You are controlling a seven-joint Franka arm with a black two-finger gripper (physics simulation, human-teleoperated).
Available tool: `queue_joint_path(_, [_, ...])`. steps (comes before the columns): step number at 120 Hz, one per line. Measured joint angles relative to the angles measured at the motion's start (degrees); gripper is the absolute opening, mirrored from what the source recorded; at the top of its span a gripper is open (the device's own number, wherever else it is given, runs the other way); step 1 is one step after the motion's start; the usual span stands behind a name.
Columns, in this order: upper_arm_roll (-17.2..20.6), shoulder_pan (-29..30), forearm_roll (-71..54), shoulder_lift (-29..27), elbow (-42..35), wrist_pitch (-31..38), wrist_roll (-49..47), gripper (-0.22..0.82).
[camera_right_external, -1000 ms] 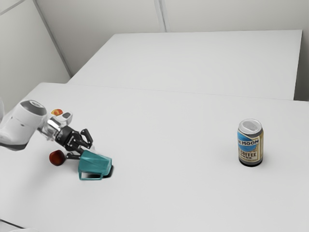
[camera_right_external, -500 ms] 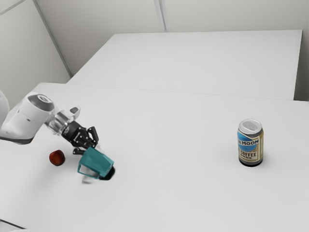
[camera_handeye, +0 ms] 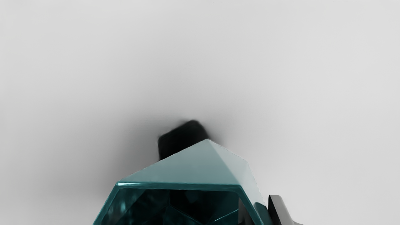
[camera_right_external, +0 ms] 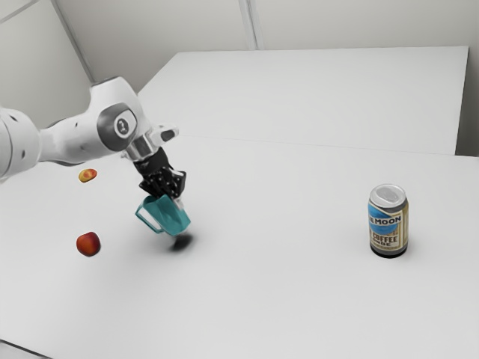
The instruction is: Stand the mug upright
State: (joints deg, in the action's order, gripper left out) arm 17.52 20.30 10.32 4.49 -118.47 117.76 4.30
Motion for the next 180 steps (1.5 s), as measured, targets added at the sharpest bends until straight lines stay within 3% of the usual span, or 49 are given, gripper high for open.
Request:
queue_joint_path(46, [0.0,-2.5,-12.8,0.6,-1.0,12.2,-6.2,-0.17])
queue_joint_path(113, [0.0,-2.5,-13.8,6.9,-1.2,16.1,-11.6,-0.17])
queue_joint_path(132, [0.0,-2.4,-13.0,6.2,-0.7,16.1,-11.6,0.18])
queue_joint_path(144, [0.0,-2.4,-12.9,5.0,-0.7,16.0,-11.5,0.34])
queue_joint_path(160, [0.0,-2.4,-12.8,3.0,-0.7,15.7,-11.5,0.46])
queue_joint_path(180, [0.1,-3.9,-12.5,-2.5,-1.1,13.5,-11.4,0.54])
